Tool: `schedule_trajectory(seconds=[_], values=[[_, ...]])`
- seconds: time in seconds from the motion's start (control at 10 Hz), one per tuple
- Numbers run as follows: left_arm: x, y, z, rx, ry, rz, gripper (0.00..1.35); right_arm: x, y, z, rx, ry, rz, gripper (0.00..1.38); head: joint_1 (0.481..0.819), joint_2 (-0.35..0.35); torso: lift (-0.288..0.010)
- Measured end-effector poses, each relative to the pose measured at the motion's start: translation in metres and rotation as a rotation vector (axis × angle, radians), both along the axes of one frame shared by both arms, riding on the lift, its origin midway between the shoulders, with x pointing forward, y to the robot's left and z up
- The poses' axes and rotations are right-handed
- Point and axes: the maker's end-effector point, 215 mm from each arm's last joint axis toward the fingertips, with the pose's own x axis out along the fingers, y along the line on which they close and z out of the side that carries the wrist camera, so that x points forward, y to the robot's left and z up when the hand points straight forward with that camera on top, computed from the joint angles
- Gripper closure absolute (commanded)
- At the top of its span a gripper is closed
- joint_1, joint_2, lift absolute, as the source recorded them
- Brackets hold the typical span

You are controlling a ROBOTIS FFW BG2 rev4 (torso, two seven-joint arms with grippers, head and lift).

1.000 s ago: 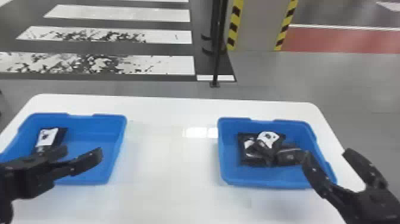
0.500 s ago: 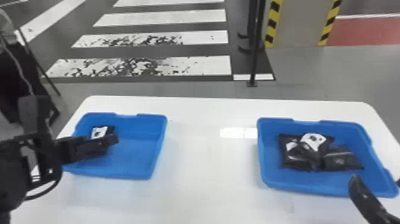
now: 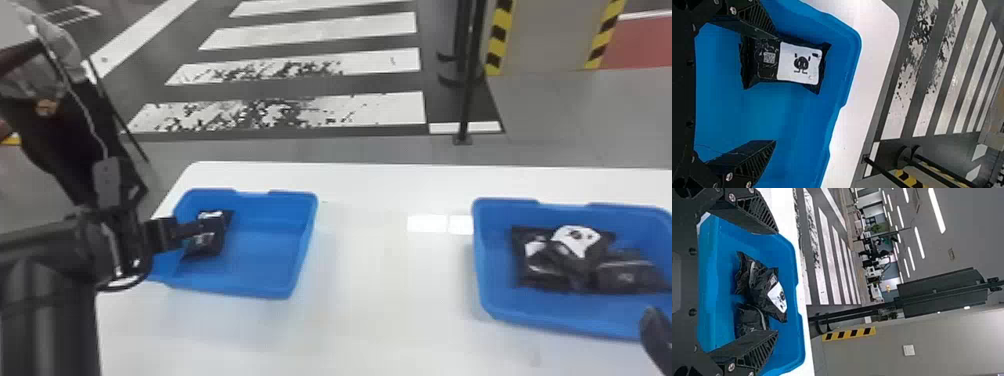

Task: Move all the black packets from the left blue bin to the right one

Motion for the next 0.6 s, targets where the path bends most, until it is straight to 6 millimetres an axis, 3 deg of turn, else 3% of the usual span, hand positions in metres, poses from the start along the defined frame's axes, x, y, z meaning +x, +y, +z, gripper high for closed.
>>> schedule_trajectory(seconds=[0.4,0.6], values=[[0.016,0.007,-0.040,-0.026,0.102,0.035,0.15,0.000,0.002,-0.007,0.018,0.015,0.007,0.13,0.695,0.229,-0.150],[0.020,0.011,-0.052,-0.018,0.140,0.047,0.23,0.002,0.004,-0.010,0.026,0.020,0.011,0.14,0.695,0.231,-0.150]])
